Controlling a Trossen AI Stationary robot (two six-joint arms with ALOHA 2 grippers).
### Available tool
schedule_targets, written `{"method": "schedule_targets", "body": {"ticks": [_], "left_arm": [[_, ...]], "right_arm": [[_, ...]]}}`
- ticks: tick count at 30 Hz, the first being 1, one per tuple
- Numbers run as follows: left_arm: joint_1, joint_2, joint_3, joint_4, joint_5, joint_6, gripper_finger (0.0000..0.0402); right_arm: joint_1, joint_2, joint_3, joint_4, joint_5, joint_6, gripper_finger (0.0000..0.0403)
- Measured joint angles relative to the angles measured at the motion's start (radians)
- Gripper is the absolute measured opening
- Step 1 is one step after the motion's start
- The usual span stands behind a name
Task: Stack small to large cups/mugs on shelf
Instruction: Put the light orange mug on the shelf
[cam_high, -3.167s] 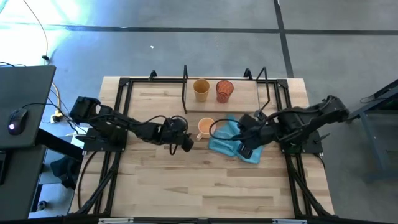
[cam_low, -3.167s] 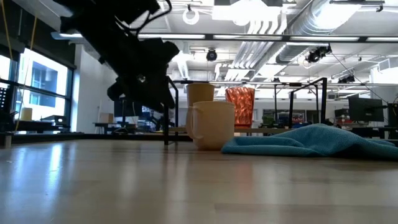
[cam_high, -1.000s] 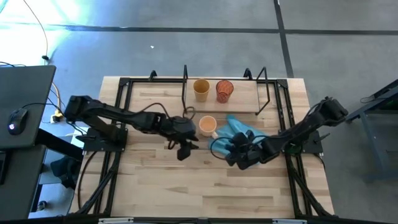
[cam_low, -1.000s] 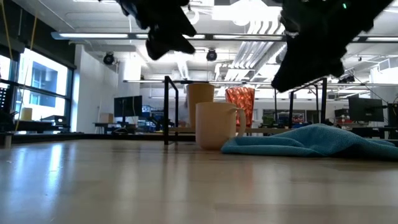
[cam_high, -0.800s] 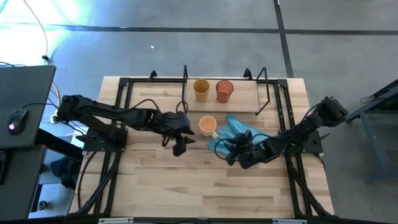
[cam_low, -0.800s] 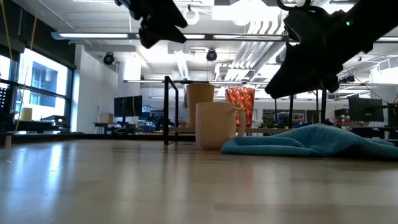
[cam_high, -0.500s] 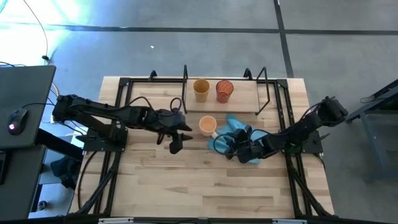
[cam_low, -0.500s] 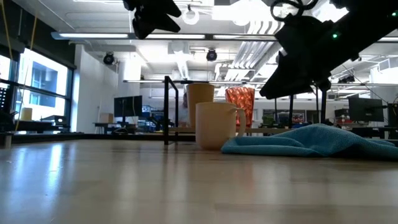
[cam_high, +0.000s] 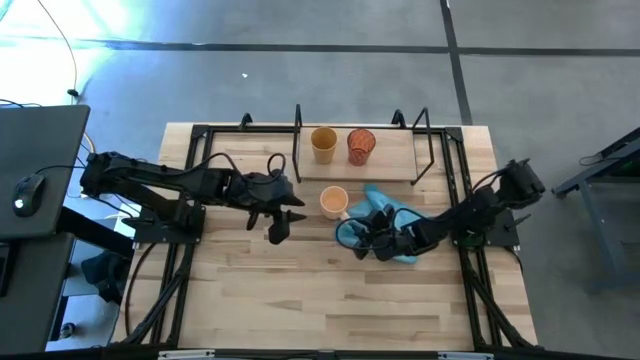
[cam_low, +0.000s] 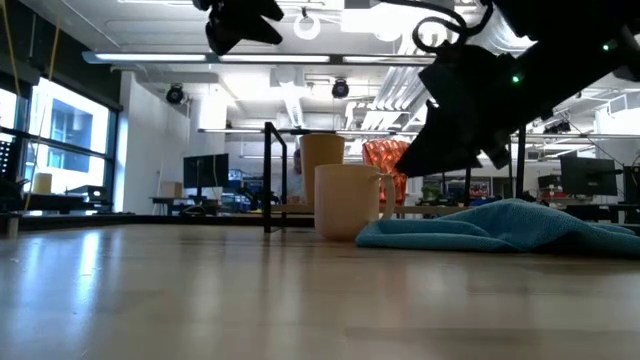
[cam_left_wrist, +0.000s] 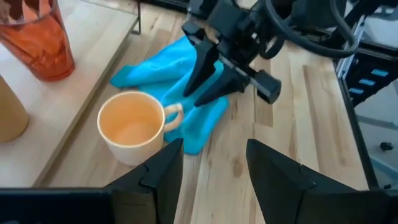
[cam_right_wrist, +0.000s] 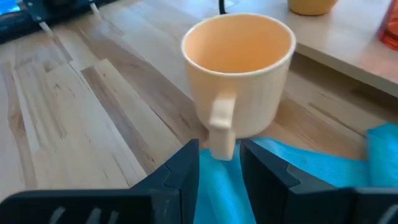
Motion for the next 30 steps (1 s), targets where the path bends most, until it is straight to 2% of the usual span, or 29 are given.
{"method": "schedule_targets", "body": {"ticks": [4,13,30], "left_arm": [[0.0,0.002,0.0,-0.012,0.0,-0.007,0.0166],[0.0,0.002,0.0,-0.012,0.0,-0.012,0.0166],[0.0,0.002,0.0,-0.012,0.0,-0.012,0.0165]], "right_arm": [[-0.004,0.037,0.0,0.057,-0.001,-0.009,0.0108],[-0.024,0.053,0.0,0.066,0.031,-0.001,0.0108],[-0.071,0.053,0.0,0.116,-0.03,-0.054,0.0108]]}}
